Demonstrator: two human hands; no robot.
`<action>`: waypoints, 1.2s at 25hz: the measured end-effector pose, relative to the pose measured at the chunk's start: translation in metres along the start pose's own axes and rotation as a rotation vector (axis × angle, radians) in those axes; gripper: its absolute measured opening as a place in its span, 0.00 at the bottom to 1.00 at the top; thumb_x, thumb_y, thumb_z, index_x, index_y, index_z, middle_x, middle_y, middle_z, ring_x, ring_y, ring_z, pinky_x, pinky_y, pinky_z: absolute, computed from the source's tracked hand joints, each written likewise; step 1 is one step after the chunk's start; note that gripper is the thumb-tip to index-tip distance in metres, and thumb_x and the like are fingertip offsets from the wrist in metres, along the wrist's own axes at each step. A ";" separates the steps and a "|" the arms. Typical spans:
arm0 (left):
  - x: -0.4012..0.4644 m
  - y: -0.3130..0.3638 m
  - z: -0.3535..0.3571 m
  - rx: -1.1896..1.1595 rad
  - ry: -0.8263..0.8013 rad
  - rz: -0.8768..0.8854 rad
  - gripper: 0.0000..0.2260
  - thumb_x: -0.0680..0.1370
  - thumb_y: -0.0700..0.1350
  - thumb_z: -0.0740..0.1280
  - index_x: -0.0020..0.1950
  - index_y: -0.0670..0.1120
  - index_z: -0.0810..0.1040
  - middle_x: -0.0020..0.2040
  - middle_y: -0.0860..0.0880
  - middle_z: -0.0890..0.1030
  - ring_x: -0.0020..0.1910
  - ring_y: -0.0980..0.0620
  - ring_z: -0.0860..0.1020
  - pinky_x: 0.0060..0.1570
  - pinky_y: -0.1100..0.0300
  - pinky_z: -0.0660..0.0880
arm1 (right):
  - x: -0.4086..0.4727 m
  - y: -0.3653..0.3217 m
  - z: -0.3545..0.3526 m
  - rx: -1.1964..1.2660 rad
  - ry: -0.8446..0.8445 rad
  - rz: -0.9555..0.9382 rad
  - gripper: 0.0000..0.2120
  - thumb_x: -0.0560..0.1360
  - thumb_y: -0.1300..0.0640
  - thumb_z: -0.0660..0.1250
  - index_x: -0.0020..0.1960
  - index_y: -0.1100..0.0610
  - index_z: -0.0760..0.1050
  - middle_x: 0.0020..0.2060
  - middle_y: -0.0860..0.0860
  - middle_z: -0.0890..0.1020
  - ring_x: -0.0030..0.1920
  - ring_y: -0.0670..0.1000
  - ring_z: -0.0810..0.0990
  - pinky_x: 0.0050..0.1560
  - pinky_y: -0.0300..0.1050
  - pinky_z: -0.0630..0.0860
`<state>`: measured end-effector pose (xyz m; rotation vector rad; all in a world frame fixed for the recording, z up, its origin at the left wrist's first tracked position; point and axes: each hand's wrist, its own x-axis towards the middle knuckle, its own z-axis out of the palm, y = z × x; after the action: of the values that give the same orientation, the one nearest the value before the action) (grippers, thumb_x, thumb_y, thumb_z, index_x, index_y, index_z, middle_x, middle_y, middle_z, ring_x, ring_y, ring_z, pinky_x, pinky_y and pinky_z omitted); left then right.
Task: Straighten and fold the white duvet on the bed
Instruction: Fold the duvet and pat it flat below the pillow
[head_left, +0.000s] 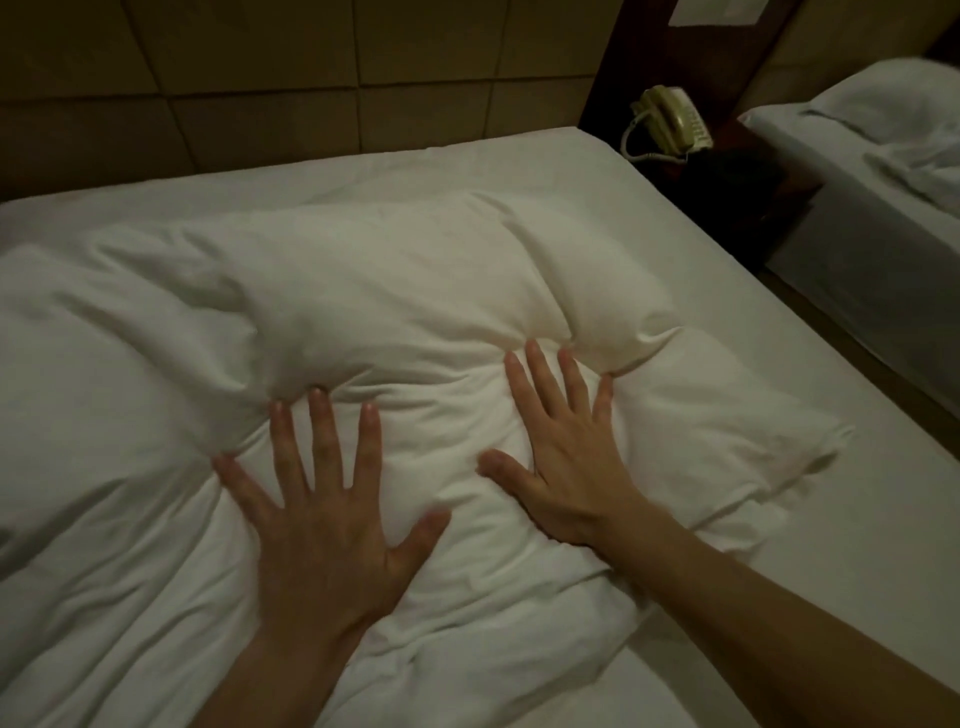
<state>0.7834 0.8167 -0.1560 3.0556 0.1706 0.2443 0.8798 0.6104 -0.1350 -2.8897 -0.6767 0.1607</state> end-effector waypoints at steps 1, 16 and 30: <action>0.004 0.001 0.005 0.010 -0.002 0.004 0.43 0.76 0.73 0.46 0.78 0.42 0.61 0.79 0.34 0.54 0.77 0.30 0.51 0.66 0.22 0.44 | 0.004 0.003 0.005 0.004 -0.009 0.006 0.49 0.69 0.19 0.33 0.82 0.46 0.35 0.81 0.46 0.35 0.79 0.53 0.31 0.75 0.70 0.37; -0.107 0.001 -0.006 -0.021 -0.024 0.087 0.39 0.78 0.70 0.48 0.80 0.44 0.58 0.80 0.39 0.54 0.78 0.36 0.52 0.71 0.29 0.49 | -0.100 -0.038 0.037 -0.001 0.022 -0.006 0.48 0.73 0.21 0.35 0.81 0.51 0.34 0.81 0.51 0.36 0.80 0.54 0.33 0.77 0.68 0.39; -0.168 -0.008 0.022 -0.194 0.271 0.265 0.33 0.80 0.63 0.56 0.77 0.42 0.60 0.77 0.38 0.62 0.77 0.39 0.61 0.75 0.37 0.48 | -0.159 -0.109 0.066 0.245 0.311 -0.007 0.45 0.78 0.27 0.41 0.82 0.58 0.47 0.82 0.56 0.47 0.81 0.58 0.43 0.76 0.71 0.44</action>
<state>0.6212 0.8034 -0.2038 2.8326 -0.2331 0.6505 0.6817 0.6447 -0.1681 -2.5976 -0.5653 -0.1912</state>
